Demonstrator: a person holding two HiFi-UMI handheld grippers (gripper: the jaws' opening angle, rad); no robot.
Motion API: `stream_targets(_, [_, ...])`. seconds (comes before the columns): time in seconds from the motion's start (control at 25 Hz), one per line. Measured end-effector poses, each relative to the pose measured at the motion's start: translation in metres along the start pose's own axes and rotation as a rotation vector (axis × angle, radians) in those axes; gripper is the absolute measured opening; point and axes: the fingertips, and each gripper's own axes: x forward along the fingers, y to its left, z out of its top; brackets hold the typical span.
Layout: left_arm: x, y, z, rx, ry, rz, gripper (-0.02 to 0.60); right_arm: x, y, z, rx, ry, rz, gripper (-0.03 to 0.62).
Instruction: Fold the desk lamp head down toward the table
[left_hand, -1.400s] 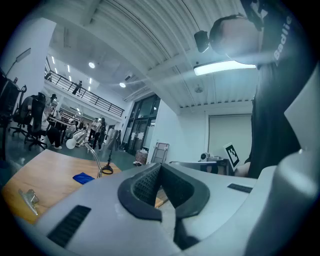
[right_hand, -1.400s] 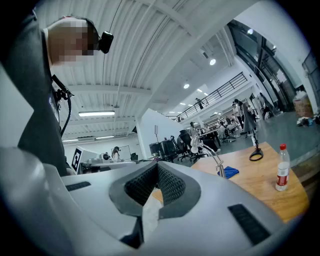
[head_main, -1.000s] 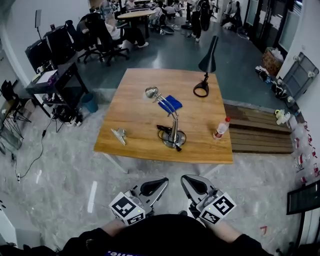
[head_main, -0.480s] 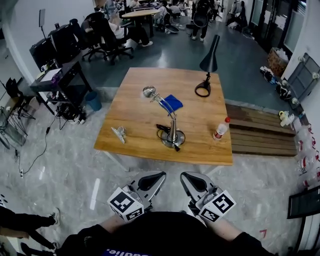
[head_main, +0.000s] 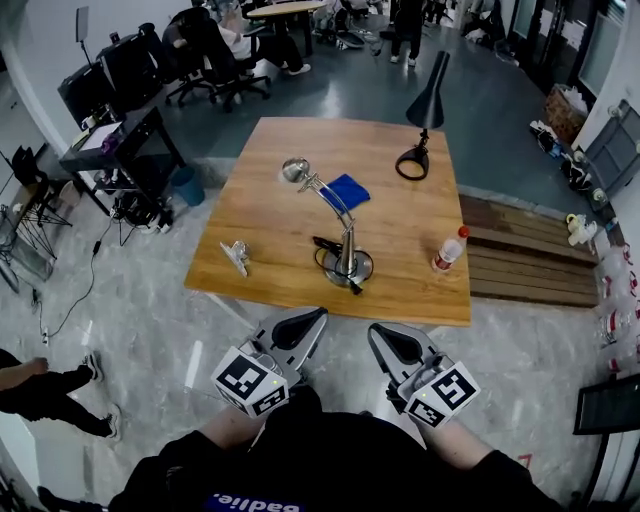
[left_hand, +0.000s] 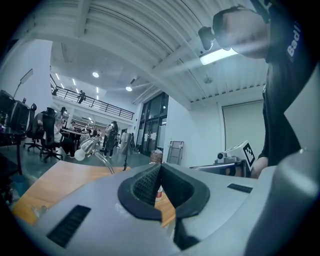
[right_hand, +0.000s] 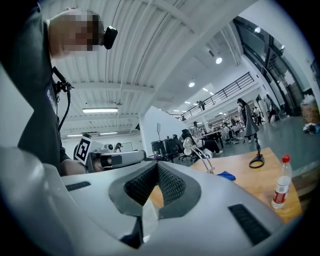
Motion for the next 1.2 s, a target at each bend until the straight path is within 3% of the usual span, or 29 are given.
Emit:
stream_targets(0.44, [0.052, 0.123, 0.005, -0.047, 0.024, -0.127, 0.008, 0.098, -0.066, 0.0, -0.082, 0.06, -0.208, 0.005])
stream_targets(0.68, [0.089, 0.161, -0.013, -0.085, 0.072, -0.154, 0.009, 0.119, -0.116, -0.012, -0.124, 0.099, -0.311, 0.005])
stream_targets(0.88, [0.113, 0.174, -0.029, -0.114, 0.108, -0.122, 0.009, 0.126, -0.147, -0.033, -0.105, 0.14, -0.298, 0.006])
stream_targets(1.2, [0.142, 0.186, -0.04, -0.131, 0.156, -0.007, 0.009, 0.137, -0.194, -0.074, -0.071, 0.223, -0.225, 0.025])
